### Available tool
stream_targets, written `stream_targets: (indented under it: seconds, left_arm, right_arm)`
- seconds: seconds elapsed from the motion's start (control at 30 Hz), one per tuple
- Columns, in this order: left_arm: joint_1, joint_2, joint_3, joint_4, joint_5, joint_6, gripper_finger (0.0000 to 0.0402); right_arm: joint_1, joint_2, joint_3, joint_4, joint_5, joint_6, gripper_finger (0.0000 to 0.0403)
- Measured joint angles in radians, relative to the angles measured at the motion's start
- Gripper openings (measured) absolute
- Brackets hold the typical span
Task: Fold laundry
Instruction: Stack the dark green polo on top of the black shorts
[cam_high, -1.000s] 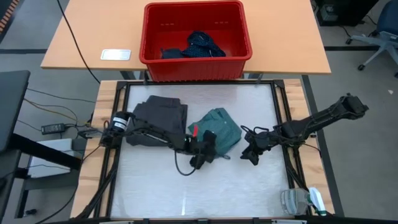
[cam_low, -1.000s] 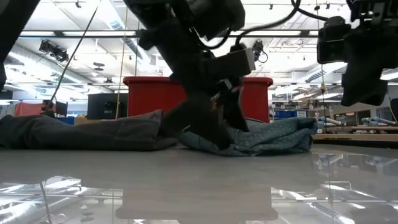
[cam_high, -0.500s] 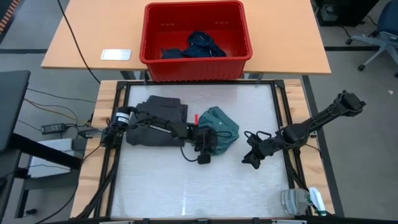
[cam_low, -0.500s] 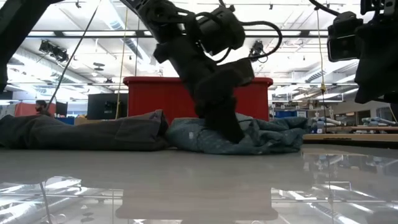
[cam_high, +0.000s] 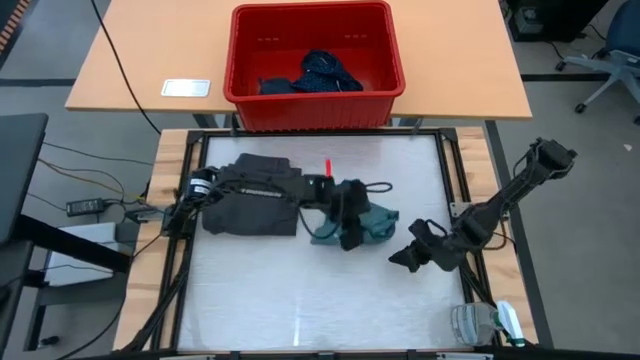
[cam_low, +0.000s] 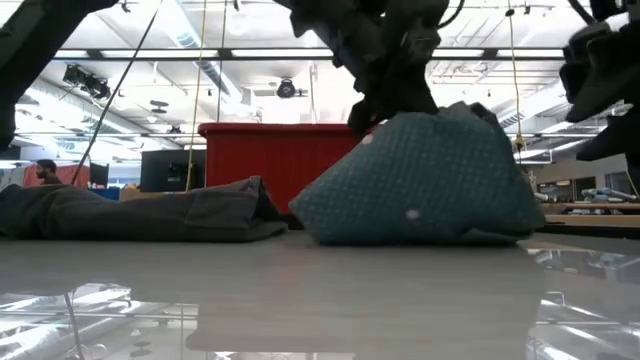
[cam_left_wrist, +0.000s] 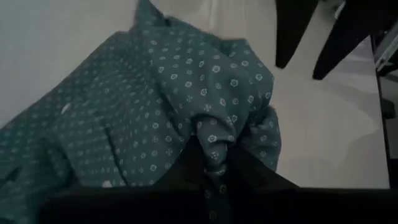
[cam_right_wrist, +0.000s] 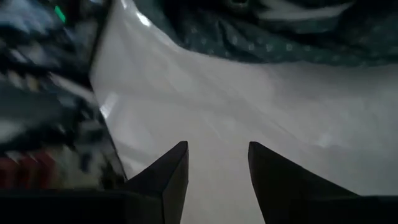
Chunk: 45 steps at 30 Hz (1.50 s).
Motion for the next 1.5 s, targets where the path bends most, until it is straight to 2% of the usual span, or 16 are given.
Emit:
stream_targets:
  seconds: [0.1, 0.27, 0.33, 0.53, 0.73, 0.87, 1.0, 1.13, 1.3, 1.4, 1.5]
  left_arm:
    - [0.010, -0.003, 0.009, -0.006, 0.007, 0.001, 0.0028]
    - [-0.015, 0.013, 0.009, -0.049, 0.010, 0.051, 0.0029]
    - [-0.043, 0.030, 0.009, -0.054, 0.010, 0.091, 0.0046]
    - [-0.113, 0.050, 0.010, -0.060, -0.024, 0.150, 0.0159]
    - [-0.126, 0.020, 0.010, -0.163, -0.028, 0.063, 0.0276]
    - [-0.126, -0.006, 0.013, -0.086, -0.057, -0.050, 0.0322]
    - [-0.149, 0.016, 0.014, 0.085, -0.105, -0.109, 0.0332]
    - [-0.185, 0.066, 0.014, 0.160, -0.176, -0.146, 0.0333]
    - [-0.212, 0.108, 0.013, 0.207, -0.301, -0.150, 0.0333]
    - [-0.218, 0.154, 0.013, 0.223, -0.365, -0.128, 0.0334]
    - [-0.216, 0.190, 0.012, 0.181, -0.375, -0.103, 0.0334]
  right_arm:
    - [0.019, 0.000, -0.060, 0.143, 0.077, -0.012, 0.0181]
    - [0.019, 0.000, -0.076, 0.191, 0.057, -0.137, 0.0185]
    - [0.019, 0.000, -0.076, 0.190, 0.048, -0.146, 0.0184]
    - [0.021, 0.000, -0.076, 0.181, 0.027, -0.156, 0.0184]
    - [0.021, 0.000, -0.069, 0.128, 0.008, -0.144, 0.0183]
    - [0.021, 0.000, -0.018, -0.024, -0.002, -0.222, 0.0183]
    - [0.006, 0.000, 0.028, -0.228, 0.071, -0.280, 0.0183]
    - [-0.069, 0.000, 0.035, -0.224, 0.088, -0.477, 0.0183]
    - [-0.202, 0.008, 0.036, -0.189, 0.010, -0.656, 0.0182]
    - [-0.287, 0.036, 0.021, -0.221, -0.043, -0.667, 0.0178]
    - [-0.348, 0.079, 0.003, -0.224, -0.165, -0.610, 0.0171]
